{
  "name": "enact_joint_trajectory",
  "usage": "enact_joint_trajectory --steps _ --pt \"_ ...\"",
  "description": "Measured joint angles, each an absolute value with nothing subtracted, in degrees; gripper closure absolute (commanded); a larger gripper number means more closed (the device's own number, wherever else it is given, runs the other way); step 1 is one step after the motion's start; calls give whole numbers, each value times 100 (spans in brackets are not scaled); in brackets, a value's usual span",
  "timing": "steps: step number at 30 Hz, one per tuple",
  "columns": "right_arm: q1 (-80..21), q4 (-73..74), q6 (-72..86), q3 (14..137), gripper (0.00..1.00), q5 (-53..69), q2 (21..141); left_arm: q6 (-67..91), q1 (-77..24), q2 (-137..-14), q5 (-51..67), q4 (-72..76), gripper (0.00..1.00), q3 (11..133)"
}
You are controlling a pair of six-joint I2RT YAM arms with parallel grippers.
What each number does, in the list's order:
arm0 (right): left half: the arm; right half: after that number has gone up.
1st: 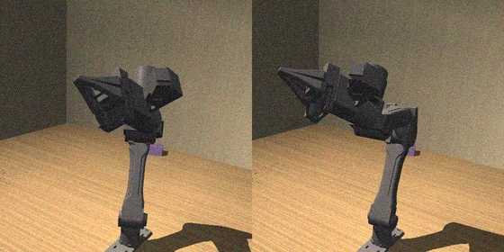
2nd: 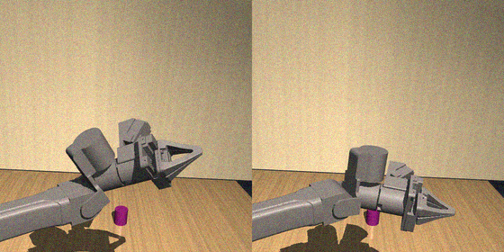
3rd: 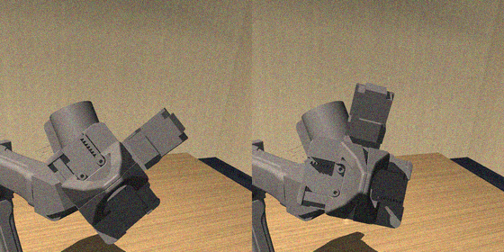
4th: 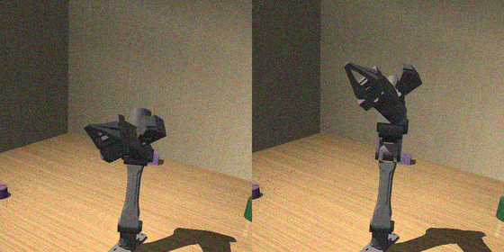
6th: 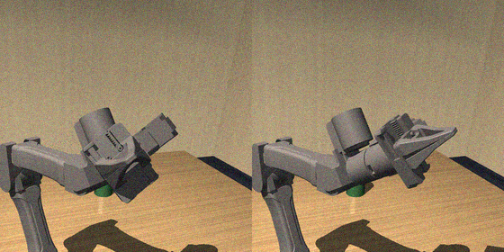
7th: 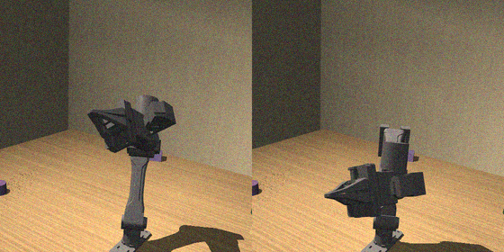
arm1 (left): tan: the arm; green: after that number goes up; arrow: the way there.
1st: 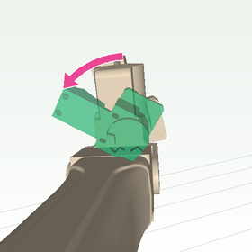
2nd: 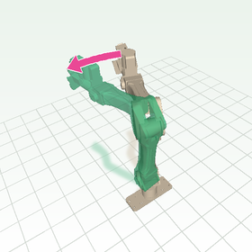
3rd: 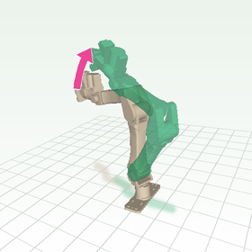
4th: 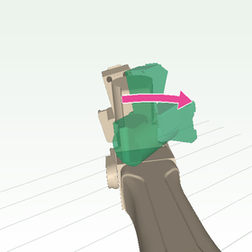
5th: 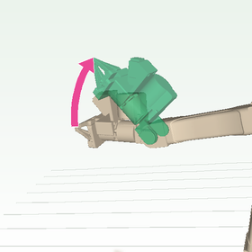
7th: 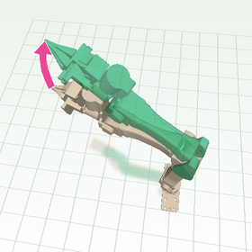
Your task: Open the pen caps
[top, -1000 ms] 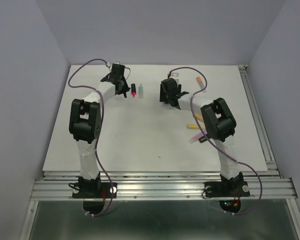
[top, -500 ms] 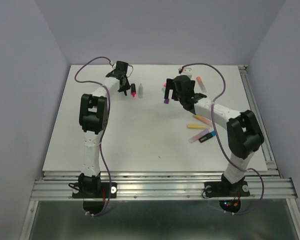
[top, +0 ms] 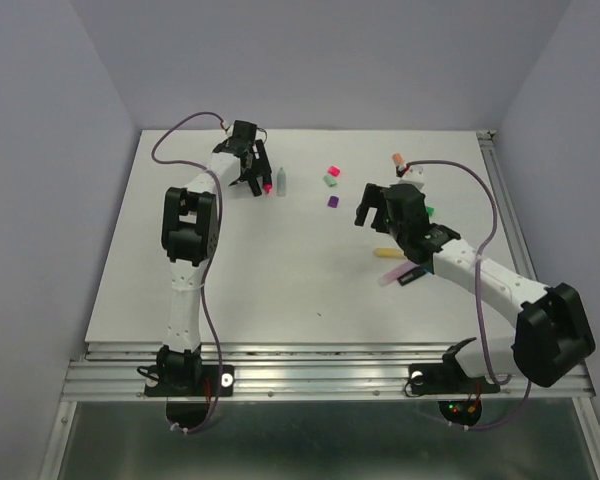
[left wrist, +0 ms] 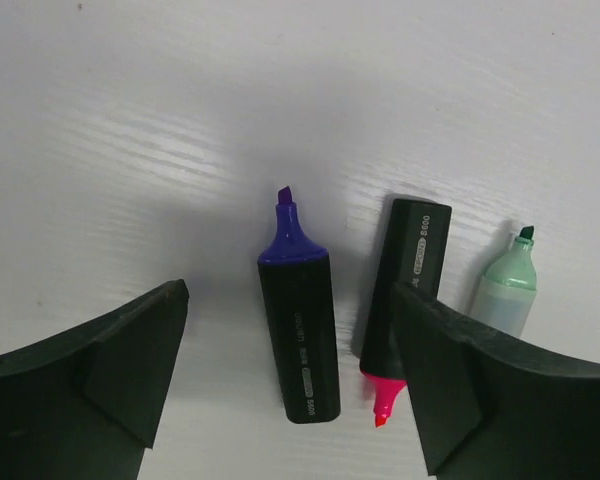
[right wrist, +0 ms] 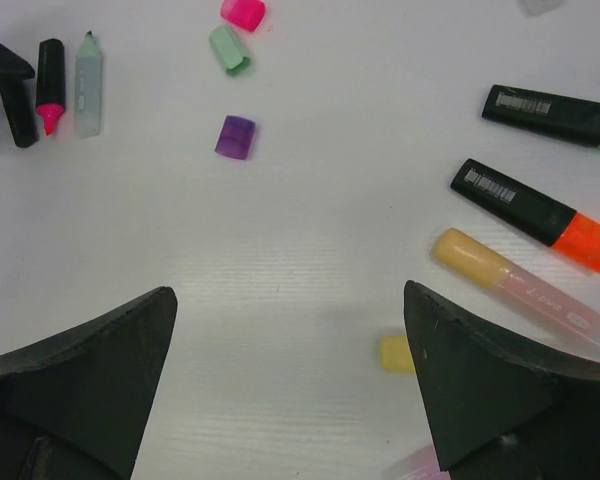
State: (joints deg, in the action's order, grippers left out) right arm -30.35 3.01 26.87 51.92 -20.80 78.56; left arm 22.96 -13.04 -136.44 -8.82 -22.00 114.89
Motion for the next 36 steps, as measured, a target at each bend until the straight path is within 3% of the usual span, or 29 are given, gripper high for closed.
enact_joint_trajectory --steps 10,13,18,24,31,36 --pt "-3035 1634 3739 4956 0 -2770 6779 2309 -1306 -12984 -801 -2263 1 10687" --pt "-3035 2171 4235 4781 0 -2998 6705 2364 -1358 -12254 -766 -2106 1 10029" --pt "-2993 2864 4845 4394 0 -3216 6593 2587 -1691 -10031 -808 -1494 1 7970" --pt "-2694 3253 5266 4215 0 -3210 6289 3148 -3155 -7384 -838 -338 1 5203" --pt "-2335 3496 5419 4215 0 -3260 6163 3649 -3367 -6473 -895 -158 1 3852" --pt "-1693 3603 5398 4215 0 -3260 6370 3697 -3391 -5734 -1138 -99 1 3682"
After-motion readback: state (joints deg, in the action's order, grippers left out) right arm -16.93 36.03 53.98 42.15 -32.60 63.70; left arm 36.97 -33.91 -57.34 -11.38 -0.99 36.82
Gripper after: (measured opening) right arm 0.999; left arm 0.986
